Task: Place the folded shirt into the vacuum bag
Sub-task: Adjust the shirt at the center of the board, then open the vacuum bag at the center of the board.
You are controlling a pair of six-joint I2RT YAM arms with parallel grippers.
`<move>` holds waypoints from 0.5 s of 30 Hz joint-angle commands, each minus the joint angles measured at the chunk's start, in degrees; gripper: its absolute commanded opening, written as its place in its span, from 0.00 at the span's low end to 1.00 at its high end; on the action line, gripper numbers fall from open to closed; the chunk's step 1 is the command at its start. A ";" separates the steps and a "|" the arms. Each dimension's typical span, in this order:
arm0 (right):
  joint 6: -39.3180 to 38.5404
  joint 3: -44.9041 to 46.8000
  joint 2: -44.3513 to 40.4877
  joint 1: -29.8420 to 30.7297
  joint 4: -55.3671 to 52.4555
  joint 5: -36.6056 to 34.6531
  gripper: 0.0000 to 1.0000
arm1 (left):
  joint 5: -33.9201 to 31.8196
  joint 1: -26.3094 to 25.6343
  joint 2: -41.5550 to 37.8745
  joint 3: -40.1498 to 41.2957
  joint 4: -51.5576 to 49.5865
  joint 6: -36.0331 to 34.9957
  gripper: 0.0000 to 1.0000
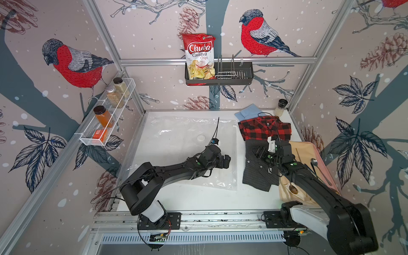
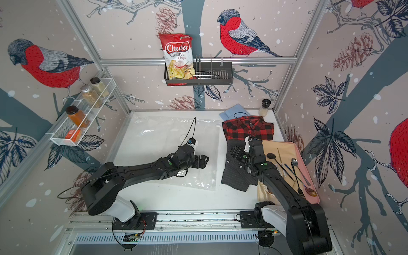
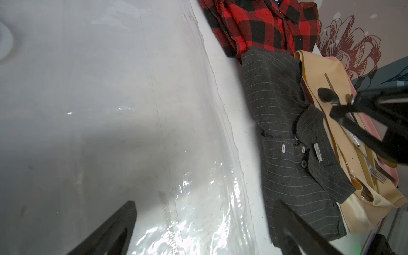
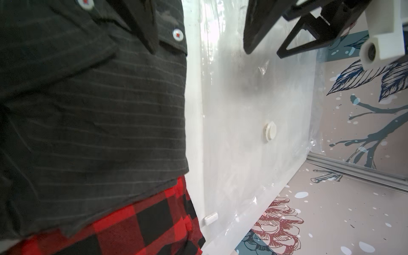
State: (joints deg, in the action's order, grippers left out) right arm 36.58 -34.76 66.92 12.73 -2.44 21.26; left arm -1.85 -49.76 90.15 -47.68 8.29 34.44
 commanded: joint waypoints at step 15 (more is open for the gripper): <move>-4.14 -21.45 36.82 0.52 7.51 8.34 0.26 | -11.95 -0.34 -10.77 9.10 -4.20 4.51 0.96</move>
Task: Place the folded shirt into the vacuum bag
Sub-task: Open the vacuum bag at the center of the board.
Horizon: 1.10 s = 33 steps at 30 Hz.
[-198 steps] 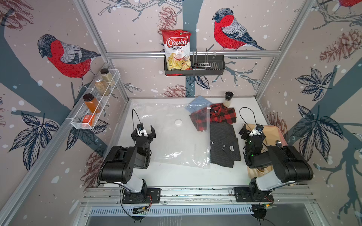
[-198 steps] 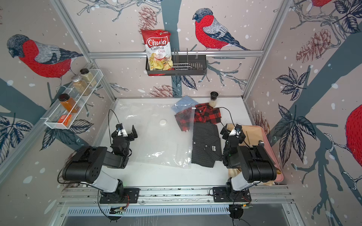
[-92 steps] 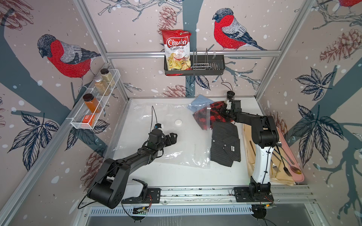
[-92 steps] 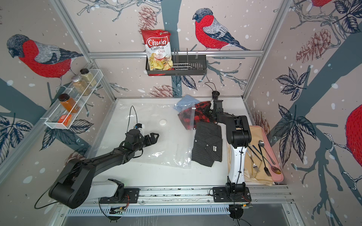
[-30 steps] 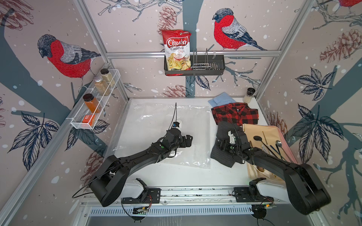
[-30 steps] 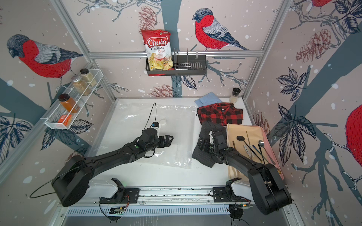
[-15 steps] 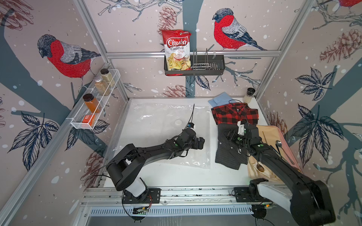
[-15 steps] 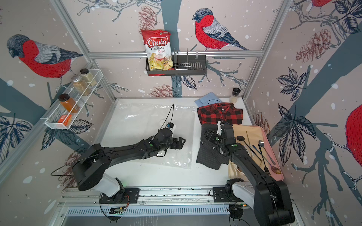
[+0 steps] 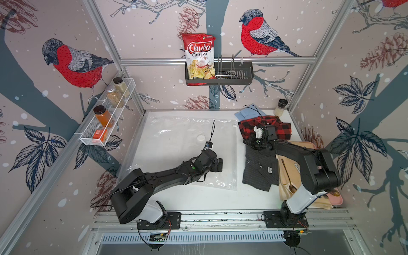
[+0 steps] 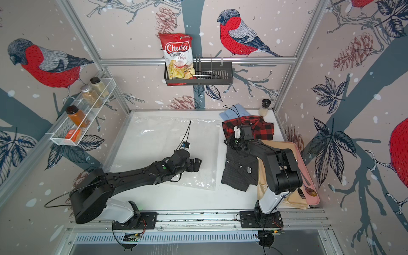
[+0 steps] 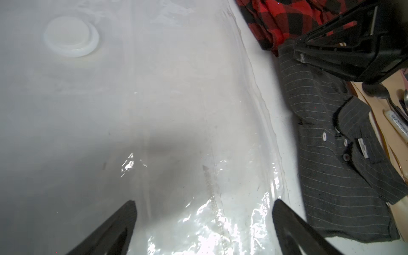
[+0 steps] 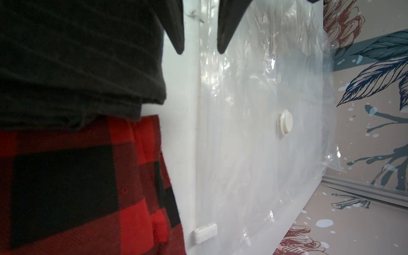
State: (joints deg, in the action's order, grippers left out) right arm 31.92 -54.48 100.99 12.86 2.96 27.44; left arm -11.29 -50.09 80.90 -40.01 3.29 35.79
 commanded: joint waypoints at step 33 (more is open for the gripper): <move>1.43 -4.90 11.80 3.12 4.62 6.64 0.30 | 4.00 -0.01 7.78 -3.55 3.70 1.12 0.96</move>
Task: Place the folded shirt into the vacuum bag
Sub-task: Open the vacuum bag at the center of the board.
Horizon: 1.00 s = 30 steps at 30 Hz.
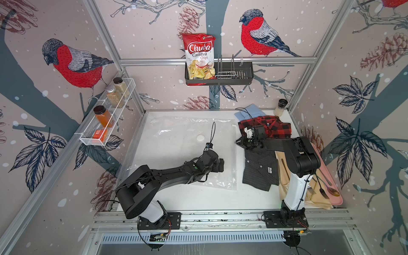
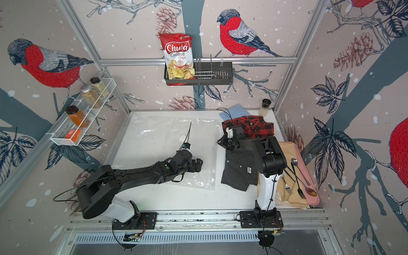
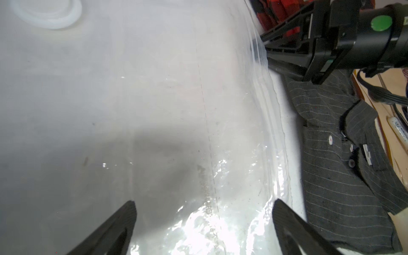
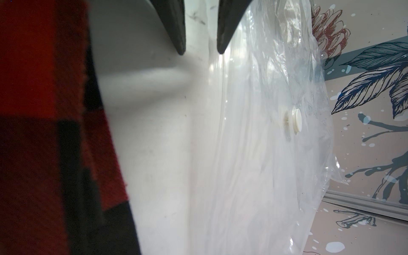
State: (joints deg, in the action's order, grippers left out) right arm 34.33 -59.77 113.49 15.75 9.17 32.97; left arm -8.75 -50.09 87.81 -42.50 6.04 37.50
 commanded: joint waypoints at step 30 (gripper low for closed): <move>1.10 5.50 -5.08 1.92 6.74 9.32 0.38 | -15.86 -7.13 18.93 -27.09 -20.68 -6.47 0.93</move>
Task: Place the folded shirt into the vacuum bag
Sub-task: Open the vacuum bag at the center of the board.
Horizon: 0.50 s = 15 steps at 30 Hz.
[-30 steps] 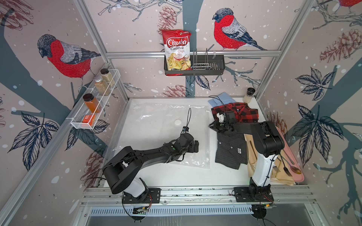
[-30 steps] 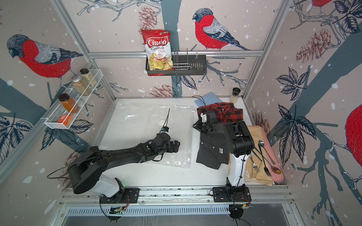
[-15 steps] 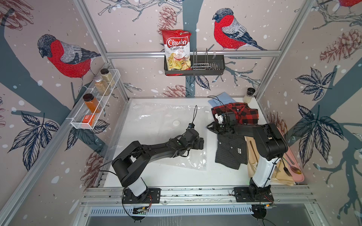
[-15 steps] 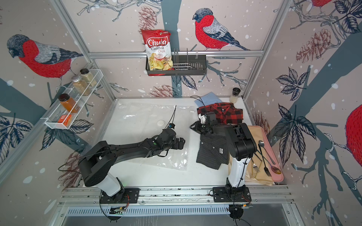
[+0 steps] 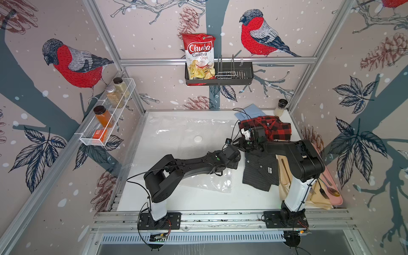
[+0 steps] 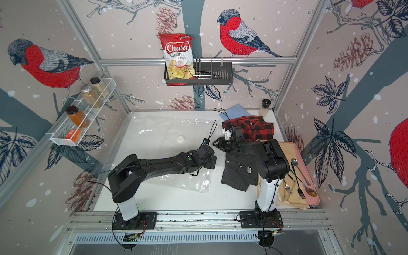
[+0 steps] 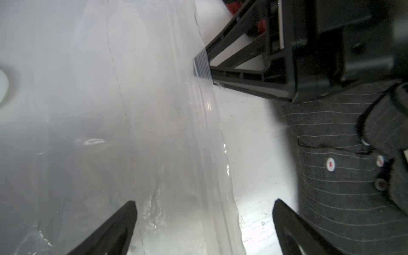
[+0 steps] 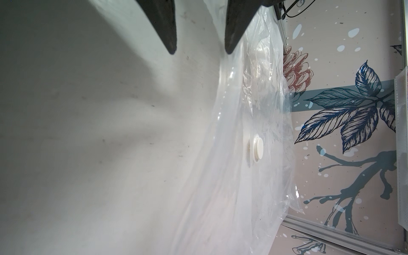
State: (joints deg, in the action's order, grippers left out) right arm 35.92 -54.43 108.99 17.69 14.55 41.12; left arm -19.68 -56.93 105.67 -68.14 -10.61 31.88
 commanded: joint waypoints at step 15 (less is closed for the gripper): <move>-0.77 1.86 -1.85 -1.17 1.10 0.21 0.38 | -10.90 -0.29 0.08 -1.77 -4.58 2.99 0.65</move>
State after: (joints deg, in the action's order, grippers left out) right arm 35.90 -52.84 107.63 16.69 14.76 41.32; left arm -28.12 -57.14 106.50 -69.97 -14.50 33.12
